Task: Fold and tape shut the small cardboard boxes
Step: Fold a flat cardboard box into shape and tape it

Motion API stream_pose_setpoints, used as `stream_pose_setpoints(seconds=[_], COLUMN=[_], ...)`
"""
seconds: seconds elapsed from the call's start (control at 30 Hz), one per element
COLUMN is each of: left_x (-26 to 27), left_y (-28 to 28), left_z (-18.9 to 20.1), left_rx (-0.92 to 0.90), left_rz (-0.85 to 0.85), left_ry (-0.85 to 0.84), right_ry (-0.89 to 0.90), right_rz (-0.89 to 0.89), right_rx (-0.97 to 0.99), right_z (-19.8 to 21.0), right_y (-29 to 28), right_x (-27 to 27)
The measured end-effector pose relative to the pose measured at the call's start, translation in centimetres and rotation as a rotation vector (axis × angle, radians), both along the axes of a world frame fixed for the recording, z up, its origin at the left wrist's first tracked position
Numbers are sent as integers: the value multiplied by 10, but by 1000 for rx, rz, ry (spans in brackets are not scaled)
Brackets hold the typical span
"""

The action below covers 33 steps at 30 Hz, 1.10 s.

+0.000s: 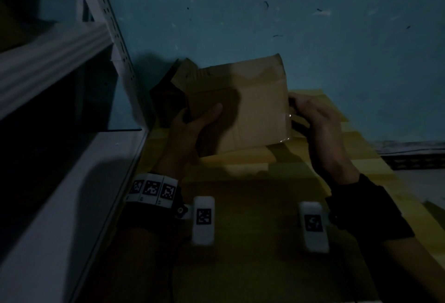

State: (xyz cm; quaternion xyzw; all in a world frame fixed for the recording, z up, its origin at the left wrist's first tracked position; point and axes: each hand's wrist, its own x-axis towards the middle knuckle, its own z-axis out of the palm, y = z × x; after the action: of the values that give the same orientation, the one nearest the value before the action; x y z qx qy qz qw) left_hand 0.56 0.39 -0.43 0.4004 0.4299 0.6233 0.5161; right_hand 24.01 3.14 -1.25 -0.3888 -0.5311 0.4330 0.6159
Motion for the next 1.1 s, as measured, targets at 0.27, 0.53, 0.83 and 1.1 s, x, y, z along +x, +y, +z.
stream_pose_setpoints(seconds=[0.27, 0.53, 0.83, 1.1], left_x=[-1, -1, 2, 1], left_y=[-2, -1, 0, 1], left_z=[0, -3, -2, -3], left_rx=[-44, -105, -109, -131], left_rz=[8, 43, 27, 37], left_ry=[-16, -2, -15, -7], right_ry=[-3, -45, -285, -353], right_rz=[-36, -83, -95, 6], right_rx=[225, 311, 336, 375], right_z=[-2, -1, -4, -1], right_y=[-4, -7, 1, 1], right_x=[3, 4, 14, 13])
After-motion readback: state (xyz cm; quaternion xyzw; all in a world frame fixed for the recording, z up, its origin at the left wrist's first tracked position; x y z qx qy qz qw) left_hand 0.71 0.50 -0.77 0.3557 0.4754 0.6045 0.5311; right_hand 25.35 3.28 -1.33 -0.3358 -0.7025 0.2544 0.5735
